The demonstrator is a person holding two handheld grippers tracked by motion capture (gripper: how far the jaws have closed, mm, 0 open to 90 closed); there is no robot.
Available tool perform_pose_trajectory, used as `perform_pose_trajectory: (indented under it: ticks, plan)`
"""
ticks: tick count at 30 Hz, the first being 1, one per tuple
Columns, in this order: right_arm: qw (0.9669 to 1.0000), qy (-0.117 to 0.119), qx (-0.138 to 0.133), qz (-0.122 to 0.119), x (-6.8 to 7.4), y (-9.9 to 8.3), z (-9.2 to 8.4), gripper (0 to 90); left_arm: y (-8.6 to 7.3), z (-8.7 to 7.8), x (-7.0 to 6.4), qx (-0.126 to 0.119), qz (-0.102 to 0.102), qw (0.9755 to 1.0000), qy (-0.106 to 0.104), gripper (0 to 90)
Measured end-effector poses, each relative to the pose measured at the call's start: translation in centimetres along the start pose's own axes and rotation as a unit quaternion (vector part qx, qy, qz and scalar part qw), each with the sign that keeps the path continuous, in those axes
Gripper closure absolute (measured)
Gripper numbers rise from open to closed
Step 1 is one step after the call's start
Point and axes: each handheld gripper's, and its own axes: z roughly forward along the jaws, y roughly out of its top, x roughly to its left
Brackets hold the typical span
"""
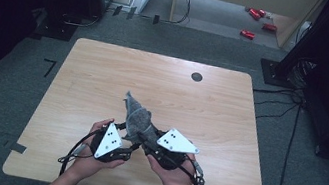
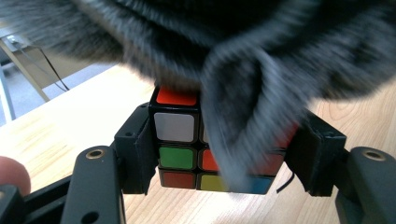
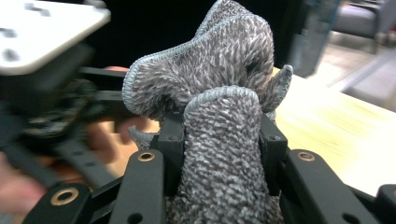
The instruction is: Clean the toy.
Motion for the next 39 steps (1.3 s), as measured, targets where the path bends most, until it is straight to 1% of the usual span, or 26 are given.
perform_pose_trajectory:
  ticks: [1, 2, 4, 6, 8, 9, 11, 13, 14, 16, 17, 18, 20, 21, 23, 25, 27, 28, 29, 30, 32, 33, 34, 35, 38, 39]
  plan:
    - [0.9998, -0.019, 0.001, 0.002, -0.4, -0.1, -0.2, 63.0, 0.0, 0.0, -0.1, -0.001, 0.001, 1.0000, -0.002, 34.5]
    - [0.9996, -0.029, 0.003, 0.007, -0.6, -0.3, -0.3, 62.9, 0.0, 0.1, -0.2, 0.000, 0.002, 1.0000, -0.003, 34.6]
    - [0.9996, -0.020, 0.004, 0.020, -0.9, -0.4, -0.6, 62.7, -0.1, 0.3, -0.3, 0.000, -0.004, 1.0000, -0.008, 34.5]
    - [0.9999, -0.007, 0.009, 0.002, -0.5, -0.4, -0.6, 62.4, -0.1, 0.5, -0.3, 0.001, -0.009, 0.9999, -0.011, 34.5]
    - [0.9998, 0.012, 0.011, -0.008, 0.1, -0.3, -0.4, 62.0, 0.0, 0.4, -0.2, 0.002, -0.008, 0.9999, -0.007, 34.5]
    - [0.9997, 0.015, 0.011, -0.014, 0.5, -0.2, -0.2, 61.8, 0.0, 0.2, -0.2, 0.002, -0.010, 0.9999, -0.005, 34.6]
    - [0.9993, 0.005, 0.013, -0.035, 0.9, 0.2, -0.1, 61.5, 0.1, 0.0, -0.1, 0.000, -0.013, 0.9999, -0.002, 34.5]
    - [0.9987, -0.009, 0.017, -0.047, 0.6, 0.5, -0.2, 61.7, 0.3, -0.3, -0.3, -0.005, -0.012, 0.9999, 0.003, 34.6]
    - [0.9990, -0.012, 0.016, -0.041, 0.3, 0.7, -0.3, 61.7, 0.4, -0.3, -0.3, -0.007, -0.009, 0.9999, 0.005, 34.6]
    - [0.9997, 0.001, 0.014, -0.019, -0.1, 0.7, -0.5, 61.8, 0.5, -0.4, -0.3, -0.009, -0.007, 0.9999, 0.004, 34.5]
    - [0.9998, 0.000, 0.014, -0.017, 0.1, 0.7, -0.5, 61.9, 0.5, -0.5, -0.2, -0.009, -0.008, 0.9999, 0.002, 34.5]
    - [0.9997, 0.002, 0.015, -0.021, 0.4, 0.8, -0.6, 61.8, 0.5, -0.4, -0.1, -0.010, -0.012, 0.9999, 0.001, 34.5]
    - [0.9990, 0.030, 0.016, -0.030, 1.4, 0.9, -0.4, 61.4, 0.6, -0.5, 0.0, -0.012, -0.016, 0.9998, 0.001, 34.5]
    - [0.9986, 0.037, 0.014, -0.035, 1.7, 0.9, -0.3, 61.3, 0.6, -0.5, 0.0, -0.013, -0.016, 0.9998, 0.002, 34.5]
    - [0.9986, 0.028, 0.013, -0.044, 1.8, 1.0, -0.2, 61.5, 0.7, -0.5, -0.1, -0.011, -0.013, 0.9998, 0.005, 34.5]
    - [0.9990, 0.001, 0.016, -0.041, 1.0, 1.0, -0.3, 62.0, 0.7, -0.5, -0.1, -0.009, -0.010, 0.9999, 0.005, 34.5]
    - [0.9991, -0.014, 0.024, -0.032, 0.5, 0.9, -0.4, 62.5, 0.4, -0.3, -0.2, -0.006, -0.011, 0.9999, 0.006, 34.5]
    - [0.9992, -0.014, 0.028, -0.025, 0.5, 0.7, -0.4, 62.7, 0.4, -0.2, -0.2, -0.006, -0.013, 0.9999, 0.006, 34.5]
    - [0.9991, -0.014, 0.029, -0.026, 0.7, 0.7, -0.3, 62.7, 0.2, -0.1, -0.2, -0.007, -0.015, 0.9998, 0.007, 34.5]
    - [0.9988, -0.014, 0.034, -0.033, 1.2, 0.6, -0.2, 62.6, 0.1, -0.1, -0.3, -0.006, -0.014, 0.9999, 0.007, 34.5]
    - [0.9981, 0.003, 0.038, -0.048, 2.0, 0.6, 0.1, 62.3, 0.0, 0.0, -0.4, -0.008, -0.018, 0.9998, 0.005, 34.5]
    - [0.9981, 0.007, 0.038, -0.048, 2.1, 0.7, 0.1, 62.4, 0.0, 0.0, -0.4, -0.010, -0.020, 0.9997, 0.004, 34.5]
    - [0.9981, 0.006, 0.037, -0.050, 2.0, 0.7, 0.1, 62.5, 0.0, 0.0, -0.4, -0.011, -0.022, 0.9997, 0.003, 34.5]
    - [0.9984, 0.006, 0.034, -0.045, 1.6, 0.7, 0.0, 62.6, 0.0, -0.1, -0.4, -0.013, -0.023, 0.9996, 0.004, 34.5]
    - [0.9985, -0.021, 0.035, -0.036, 0.7, 0.5, -0.3, 63.1, -0.1, -0.1, -0.3, -0.010, -0.033, 0.9994, -0.001, 34.4]
    - [0.9986, -0.021, 0.036, -0.032, 0.7, 0.4, -0.3, 63.1, -0.2, 0.0, -0.2, -0.010, -0.037, 0.9993, -0.003, 34.4]
